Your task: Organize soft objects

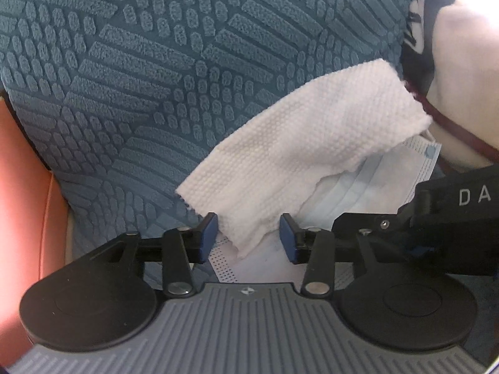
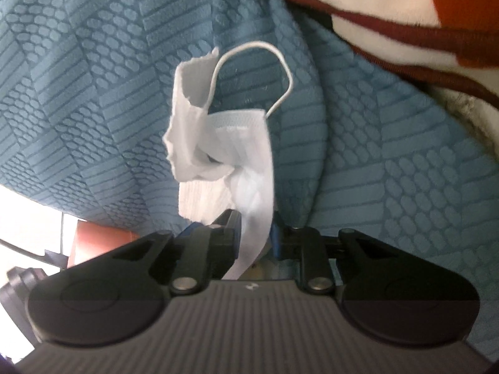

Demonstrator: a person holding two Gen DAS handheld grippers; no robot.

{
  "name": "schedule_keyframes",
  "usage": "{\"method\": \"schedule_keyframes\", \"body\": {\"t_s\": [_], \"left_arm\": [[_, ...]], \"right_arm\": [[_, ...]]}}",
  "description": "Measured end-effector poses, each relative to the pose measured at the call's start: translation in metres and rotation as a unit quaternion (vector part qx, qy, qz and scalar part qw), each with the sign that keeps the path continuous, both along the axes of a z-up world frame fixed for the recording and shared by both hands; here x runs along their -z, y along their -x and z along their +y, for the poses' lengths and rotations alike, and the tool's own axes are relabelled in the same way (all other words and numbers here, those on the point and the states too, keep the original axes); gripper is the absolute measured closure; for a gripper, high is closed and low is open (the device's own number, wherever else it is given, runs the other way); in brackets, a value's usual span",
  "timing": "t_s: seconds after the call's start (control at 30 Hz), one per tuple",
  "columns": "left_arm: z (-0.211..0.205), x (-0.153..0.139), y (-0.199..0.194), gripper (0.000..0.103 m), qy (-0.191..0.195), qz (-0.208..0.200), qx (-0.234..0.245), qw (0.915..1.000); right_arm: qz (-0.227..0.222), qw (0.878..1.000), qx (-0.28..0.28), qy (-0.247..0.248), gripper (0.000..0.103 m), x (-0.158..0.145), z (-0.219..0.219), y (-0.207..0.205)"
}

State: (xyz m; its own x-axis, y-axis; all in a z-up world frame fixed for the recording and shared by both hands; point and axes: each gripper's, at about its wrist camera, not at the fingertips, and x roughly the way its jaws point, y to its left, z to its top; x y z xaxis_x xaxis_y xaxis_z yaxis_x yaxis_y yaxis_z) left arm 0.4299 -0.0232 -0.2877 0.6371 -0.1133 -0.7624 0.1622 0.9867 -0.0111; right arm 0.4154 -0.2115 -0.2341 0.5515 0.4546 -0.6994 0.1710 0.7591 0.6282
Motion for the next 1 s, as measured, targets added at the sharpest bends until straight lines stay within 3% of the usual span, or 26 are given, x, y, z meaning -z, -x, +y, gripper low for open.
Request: {"method": "schedule_keyframes", "body": {"t_s": [0.07, 0.13, 0.2, 0.27, 0.7, 1.0], "left_arm": [[-0.001, 0.001, -0.001, 0.072, -0.002, -0.003, -0.002, 1.0000], [-0.003, 0.001, -0.001, 0.080, -0.001, -0.003, 0.001, 1.0000], [-0.001, -0.001, -0.001, 0.094, -0.001, -0.001, 0.003, 1.0000], [0.005, -0.004, -0.006, 0.098, 0.008, 0.005, -0.004, 0.9999], [0.043, -0.049, 0.019, 0.099, 0.102, 0.001, -0.048, 0.9936], [0.042, -0.075, 0.056, 0.099, 0.122, -0.018, -0.054, 0.9908]], "right_arm": [[0.001, 1.000, -0.002, -0.003, 0.080, 0.003, 0.004, 0.001], [0.006, 1.000, -0.004, -0.003, 0.089, 0.005, 0.007, 0.001], [0.005, 1.000, -0.005, -0.004, 0.093, 0.007, 0.010, 0.001], [0.002, 1.000, -0.007, -0.004, 0.098, 0.009, 0.014, 0.000], [-0.040, 0.999, -0.008, 0.010, 0.099, -0.016, 0.002, 0.014], [-0.069, 0.997, -0.015, 0.016, 0.099, -0.041, -0.005, 0.036]]}}
